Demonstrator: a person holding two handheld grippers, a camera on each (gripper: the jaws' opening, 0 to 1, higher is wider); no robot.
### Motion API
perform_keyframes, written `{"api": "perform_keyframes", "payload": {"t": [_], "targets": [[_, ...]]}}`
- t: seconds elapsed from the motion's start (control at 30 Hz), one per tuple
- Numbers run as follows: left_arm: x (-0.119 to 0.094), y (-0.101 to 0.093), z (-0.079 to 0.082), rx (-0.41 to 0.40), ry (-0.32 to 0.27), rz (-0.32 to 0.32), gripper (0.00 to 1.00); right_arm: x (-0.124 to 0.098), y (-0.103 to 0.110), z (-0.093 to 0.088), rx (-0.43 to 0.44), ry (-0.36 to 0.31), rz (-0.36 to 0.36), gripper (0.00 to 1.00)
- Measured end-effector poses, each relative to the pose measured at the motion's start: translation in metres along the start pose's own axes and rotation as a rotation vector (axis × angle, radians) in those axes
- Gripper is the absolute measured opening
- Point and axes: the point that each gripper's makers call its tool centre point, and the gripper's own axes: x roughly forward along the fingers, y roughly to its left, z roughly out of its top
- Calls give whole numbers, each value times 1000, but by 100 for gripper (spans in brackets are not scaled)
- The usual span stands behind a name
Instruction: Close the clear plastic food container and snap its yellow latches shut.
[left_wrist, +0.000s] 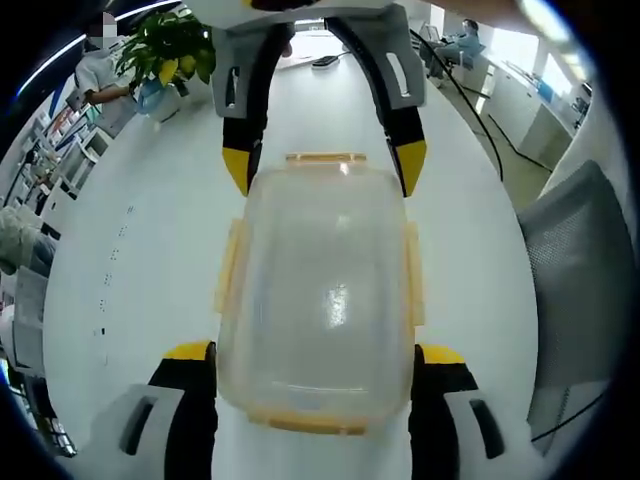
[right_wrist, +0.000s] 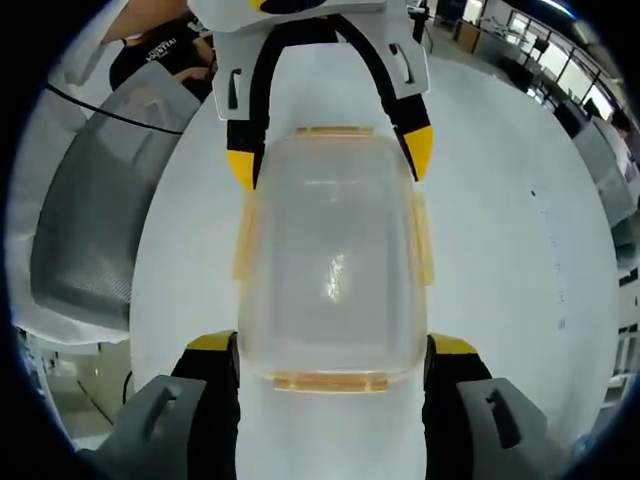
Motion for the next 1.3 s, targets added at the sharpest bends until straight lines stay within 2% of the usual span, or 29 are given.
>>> {"api": "perform_keyframes", "payload": {"t": [0.4, 0.47, 0.53, 0.63, 0.77, 1.03, 1.3], "targets": [[-1, 0, -6, -7, 15, 23, 82, -4, 1, -2, 9, 9, -25, 72], [-3, 1, -4, -25, -3, 27, 87, -4, 2, -2, 18, 8, -23, 76], [-6, 2, -3, -38, -18, 37, 93, -5, 3, -1, 36, -4, -27, 86], [-9, 4, 1, -42, -43, 52, 99, -7, 3, 0, 36, -10, -40, 89], [-13, 3, 5, -47, -69, 62, 99, -12, 2, 7, 58, -51, -66, 96], [-21, 0, 7, -99, -122, 89, 99, -20, 0, 15, 78, -104, -123, 98], [-37, -2, 3, -135, -155, 121, 99, -31, 8, 18, 102, -118, -151, 97]]}}
